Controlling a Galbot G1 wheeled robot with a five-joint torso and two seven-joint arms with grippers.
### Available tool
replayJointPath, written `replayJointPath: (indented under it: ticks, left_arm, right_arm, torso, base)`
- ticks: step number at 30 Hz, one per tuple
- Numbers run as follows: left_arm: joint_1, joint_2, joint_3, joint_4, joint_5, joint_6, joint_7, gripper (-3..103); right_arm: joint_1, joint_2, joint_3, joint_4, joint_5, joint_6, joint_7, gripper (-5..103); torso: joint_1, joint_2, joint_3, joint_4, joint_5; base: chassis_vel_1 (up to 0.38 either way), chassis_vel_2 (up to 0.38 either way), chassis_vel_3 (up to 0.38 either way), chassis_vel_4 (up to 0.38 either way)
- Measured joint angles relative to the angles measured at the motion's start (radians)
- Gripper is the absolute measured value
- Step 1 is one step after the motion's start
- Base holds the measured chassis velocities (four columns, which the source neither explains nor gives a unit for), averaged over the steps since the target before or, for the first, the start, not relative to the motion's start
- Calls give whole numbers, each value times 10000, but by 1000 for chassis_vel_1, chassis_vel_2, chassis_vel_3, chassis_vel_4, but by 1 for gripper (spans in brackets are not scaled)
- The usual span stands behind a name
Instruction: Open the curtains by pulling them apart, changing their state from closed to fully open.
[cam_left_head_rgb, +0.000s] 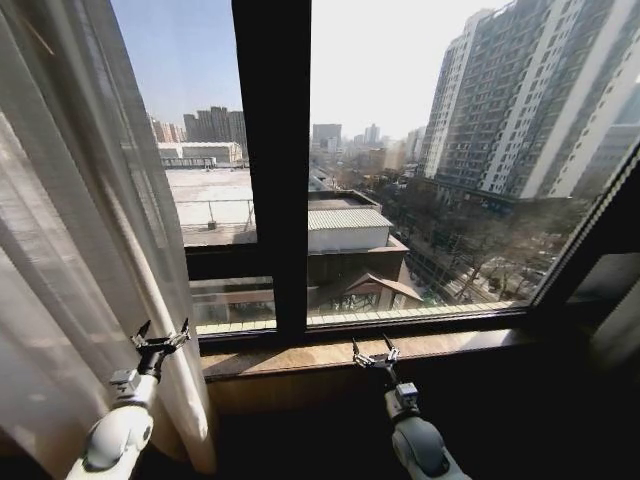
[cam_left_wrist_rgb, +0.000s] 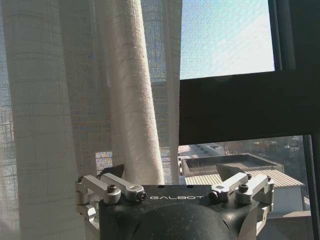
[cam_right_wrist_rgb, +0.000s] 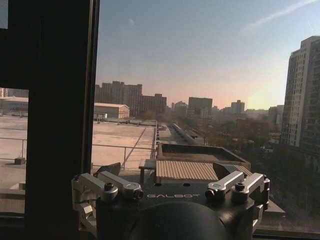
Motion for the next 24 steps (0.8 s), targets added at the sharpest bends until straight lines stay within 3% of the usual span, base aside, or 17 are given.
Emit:
replayJointPath:
  ticks: [12,14,17,21,23,24]
  left_arm:
    - [-932,524,238,951,-128,360,-42,102]
    - [-997,525,212,1054,-134,407,-39,93]
    - [-1005,487,185,1113,-125,392,-54,88]
    - [-1003,433,154,1221,-173,192,-69,66]
    - [-1000,431,148,1235,-183,145,-69,66]
    - [-999,430,140,1241,-189,117,-69,61]
  right_arm:
    - [-2,1,-2,1,0,0,0,100]
    - [-2,1,-2,1,0,0,0,100]
    - [-2,1,-2,1,0,0,0,100]
    - [-2,1,-2,1,0,0,0,100]
    - [-2,1,-2,1,0,0,0,100]
    - [-2,1,-2,0,0,0,0,100]
  torso:
    - [-8,3,-3,2,0]
    - [-7,2,-3,1,1]
    - [-6,3,-3,1,0]
    - [-7,3,-3,2,-1]
    - [-7,3,-3,2,-1]
    - [-7,3,-3,2,0]
  base:
    - [-3,1,4,-1]
    - [0,0,0,0]
    - [0,0,0,0]
    - [0,0,0,0]
    - [0,0,0,0]
    - [0,0,0,0]
